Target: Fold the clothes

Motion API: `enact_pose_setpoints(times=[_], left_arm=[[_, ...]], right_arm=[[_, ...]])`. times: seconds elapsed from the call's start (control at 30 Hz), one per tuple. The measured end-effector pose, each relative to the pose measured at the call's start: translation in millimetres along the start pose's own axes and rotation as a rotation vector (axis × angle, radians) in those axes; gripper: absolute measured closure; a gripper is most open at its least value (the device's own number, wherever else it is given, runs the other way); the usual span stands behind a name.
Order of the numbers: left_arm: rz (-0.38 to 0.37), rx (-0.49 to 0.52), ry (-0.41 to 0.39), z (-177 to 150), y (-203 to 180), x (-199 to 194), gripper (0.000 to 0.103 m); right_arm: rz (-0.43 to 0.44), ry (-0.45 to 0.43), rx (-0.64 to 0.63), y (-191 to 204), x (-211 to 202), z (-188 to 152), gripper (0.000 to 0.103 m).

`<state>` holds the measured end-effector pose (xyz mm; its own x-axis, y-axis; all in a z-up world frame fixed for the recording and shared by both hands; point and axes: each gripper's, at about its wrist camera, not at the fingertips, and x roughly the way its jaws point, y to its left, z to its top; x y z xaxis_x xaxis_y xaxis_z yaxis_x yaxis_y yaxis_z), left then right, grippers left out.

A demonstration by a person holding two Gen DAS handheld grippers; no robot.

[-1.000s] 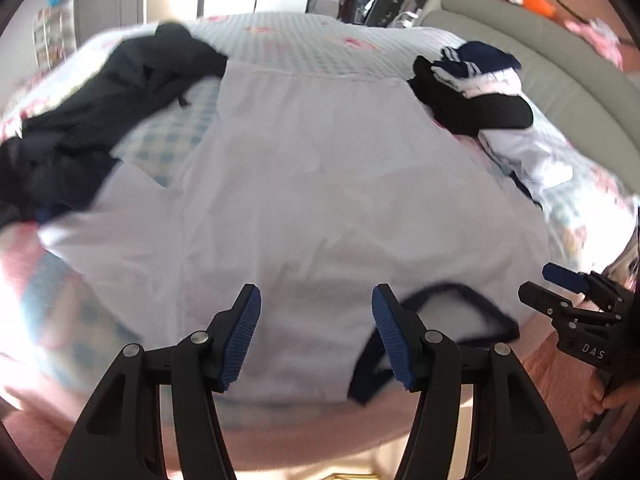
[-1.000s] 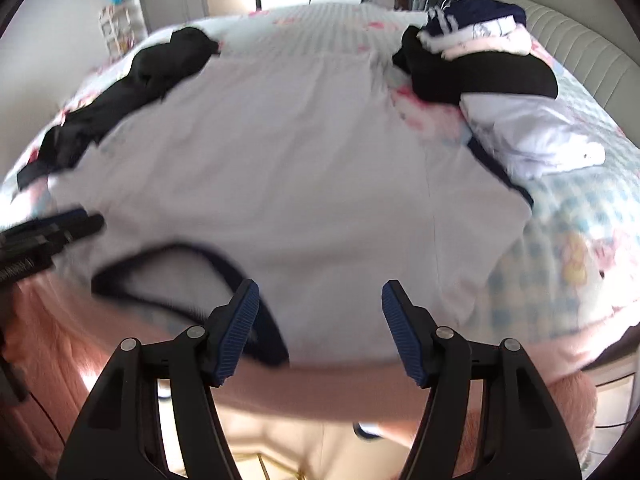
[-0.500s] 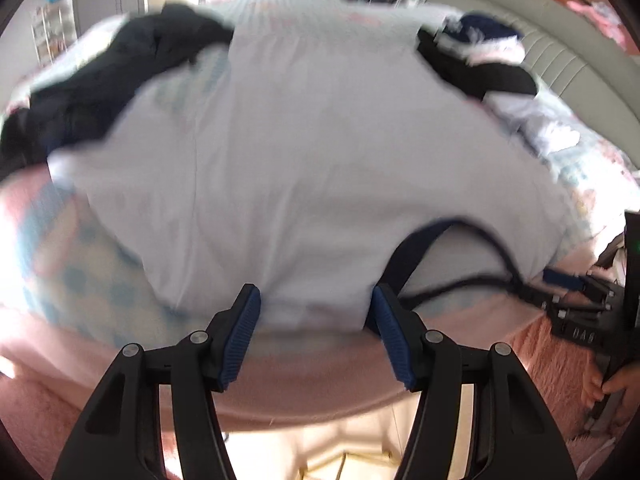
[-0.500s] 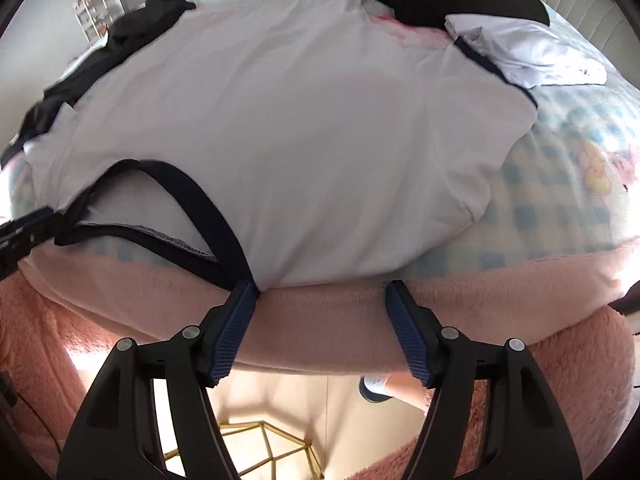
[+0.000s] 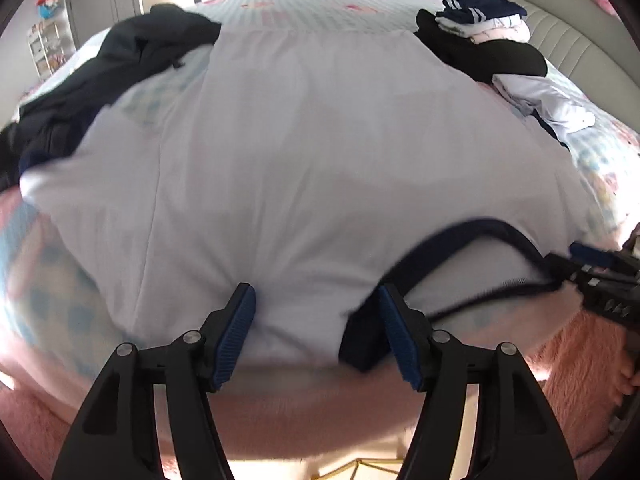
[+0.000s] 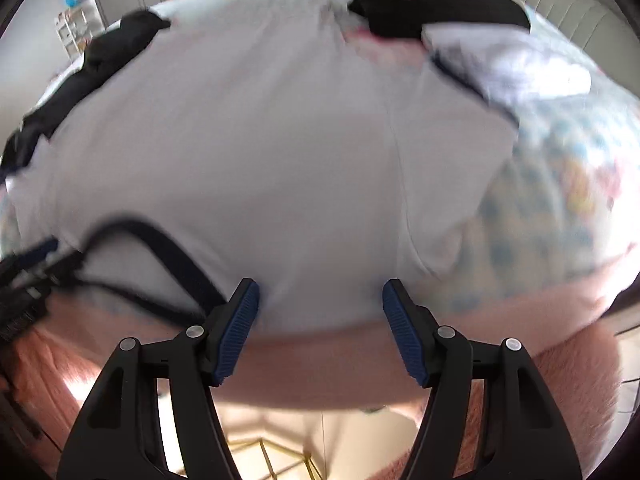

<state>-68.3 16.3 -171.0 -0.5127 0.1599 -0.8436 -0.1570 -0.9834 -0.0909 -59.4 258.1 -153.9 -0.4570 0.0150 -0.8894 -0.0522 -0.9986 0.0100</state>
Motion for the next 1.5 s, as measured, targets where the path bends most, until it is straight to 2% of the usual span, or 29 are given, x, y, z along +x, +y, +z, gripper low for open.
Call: enact_pose_setpoints(times=[0.13, 0.2, 0.3, 0.43, 0.57, 0.7, 0.83, 1.0, 1.03, 1.1, 1.13, 1.17, 1.2, 1.37, 1.43, 1.5], left_arm=[[-0.061, -0.051, -0.052, 3, 6, -20, 0.037], [-0.085, -0.067, -0.077, 8, 6, -29, 0.037], [-0.094, -0.026, -0.102, 24, -8, -33, 0.037], [-0.124, 0.047, -0.107, 37, -37, -26, 0.037], [-0.122, 0.094, -0.105, 48, -62, -13, 0.037], [-0.175, 0.046, -0.083, 70, -77, 2, 0.037], [-0.224, 0.076, -0.080, 98, -114, 14, 0.037], [-0.286, 0.136, -0.008, 116, -164, 40, 0.037], [-0.298, 0.148, -0.002, 115, -172, 43, 0.037], [-0.316, 0.167, 0.011, 112, -184, 48, 0.037], [-0.310, 0.175, 0.016, 113, -188, 51, 0.037], [-0.300, 0.182, 0.019, 114, -190, 54, 0.037], [-0.290, 0.189, 0.023, 115, -193, 57, 0.037], [-0.290, 0.195, -0.005, 127, -202, 55, 0.037], [-0.292, 0.198, -0.021, 131, -205, 54, 0.037], [-0.316, 0.147, 0.000, 138, -203, 58, 0.037]], right_arm=[[0.028, 0.003, 0.021, -7, -12, -10, 0.037], [0.063, -0.041, 0.064, -17, -27, -8, 0.037], [0.040, -0.103, 0.104, -33, -46, -2, 0.037], [0.002, -0.141, 0.149, -63, -50, 14, 0.037], [0.008, -0.157, 0.296, -105, -41, 30, 0.036], [0.049, -0.103, 0.395, -139, -15, 54, 0.036], [0.056, -0.084, 0.370, -144, 3, 77, 0.036], [0.067, -0.065, 0.387, -146, 34, 92, 0.037], [0.074, -0.064, 0.387, -148, 39, 93, 0.038], [0.100, -0.092, 0.373, -150, 40, 98, 0.057], [0.114, -0.106, 0.366, -151, 41, 100, 0.062], [0.139, -0.121, 0.368, -155, 39, 101, 0.072], [0.165, -0.136, 0.370, -158, 38, 102, 0.078], [0.347, -0.198, 0.478, -171, 32, 98, 0.079], [0.367, -0.215, 0.454, -164, 26, 99, 0.079], [0.408, -0.228, 0.421, -156, 20, 99, 0.079]])
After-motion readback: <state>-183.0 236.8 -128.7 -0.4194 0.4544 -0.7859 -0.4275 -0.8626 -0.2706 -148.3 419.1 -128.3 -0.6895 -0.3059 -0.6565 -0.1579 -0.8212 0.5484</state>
